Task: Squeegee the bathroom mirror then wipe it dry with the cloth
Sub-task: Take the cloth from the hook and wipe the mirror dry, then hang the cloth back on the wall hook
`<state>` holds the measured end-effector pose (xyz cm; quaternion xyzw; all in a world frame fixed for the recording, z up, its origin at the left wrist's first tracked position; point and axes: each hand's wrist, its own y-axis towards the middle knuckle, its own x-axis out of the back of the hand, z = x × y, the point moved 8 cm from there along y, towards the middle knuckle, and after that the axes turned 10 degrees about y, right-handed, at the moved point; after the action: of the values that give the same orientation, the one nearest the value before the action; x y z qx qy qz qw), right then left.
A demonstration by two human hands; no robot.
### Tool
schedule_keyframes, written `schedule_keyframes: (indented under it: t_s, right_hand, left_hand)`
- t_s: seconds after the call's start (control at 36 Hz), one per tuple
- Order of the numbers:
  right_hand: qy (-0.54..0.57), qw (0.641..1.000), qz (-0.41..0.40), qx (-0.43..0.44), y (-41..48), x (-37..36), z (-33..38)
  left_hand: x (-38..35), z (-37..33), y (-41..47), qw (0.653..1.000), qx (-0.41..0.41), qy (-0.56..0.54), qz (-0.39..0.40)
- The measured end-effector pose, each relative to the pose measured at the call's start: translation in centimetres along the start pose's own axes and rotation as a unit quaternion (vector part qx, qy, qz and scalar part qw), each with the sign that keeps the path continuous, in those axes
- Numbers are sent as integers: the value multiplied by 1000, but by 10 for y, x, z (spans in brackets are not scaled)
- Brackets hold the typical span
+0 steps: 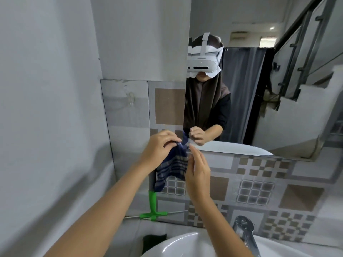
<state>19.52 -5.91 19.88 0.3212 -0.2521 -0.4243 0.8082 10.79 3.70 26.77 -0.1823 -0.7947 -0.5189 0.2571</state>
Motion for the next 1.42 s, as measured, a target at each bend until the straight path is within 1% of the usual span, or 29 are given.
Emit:
schedule_keyframes:
  t_s: [0.08,0.17,0.22,0.25,0.42,0.5,0.58,0.72,0.89,0.94,1.06,1.14,1.19,1.28,1.42]
  right_hand:
    - [36,997,50,-45,6,-1,7]
    - [80,979,151,-110,4,-11,12]
    - [122,959,211,-146,-1,-17,14]
    - [135,953,224,-152,-3,-17,16]
    - [160,939,266,-151,-16,-13,39]
    - [147,946,251,-141,-20,-7,45]
    - [140,959,222,-111,-20,2,56]
    - [98,967,229,-48,-21,10,89]
    - [61,979,195,8,-13,34,113]
    - [26,980,196,20,-11,37,109]
    - [-51,978,195,49,-3,33,99]
    - [-88,977,179,74,10,20,100]
    - [-91,980,155,85,23,7,106]
    - [-87,983,112,115,51,-17,125]
    - [-97,979,34,176,116,-60,163]
  left_hand:
    - [7,-16,-14,998,-51,-9,43]
    - [20,-26,-26,995,-78,-9,55]
    - [31,-27,-33,996,-74,-17,44]
    - [36,-27,-36,997,-66,-22,36]
    - [59,-34,-62,998,-15,-63,-24]
    - [64,-35,-78,994,21,-94,-44]
    - [62,-31,-99,988,85,-118,-50]
    - [34,-21,-132,969,193,-150,20]
    - [32,-22,-146,938,239,-251,-29]
    - [35,-21,-148,936,236,-260,-31]
    - [54,-15,-137,949,208,-231,-59]
    - [79,-5,-114,967,167,-163,-101]
    - [101,3,-91,974,139,-111,-138]
    - [131,20,-50,976,107,-51,-185]
    - [179,48,25,958,89,-11,-272]
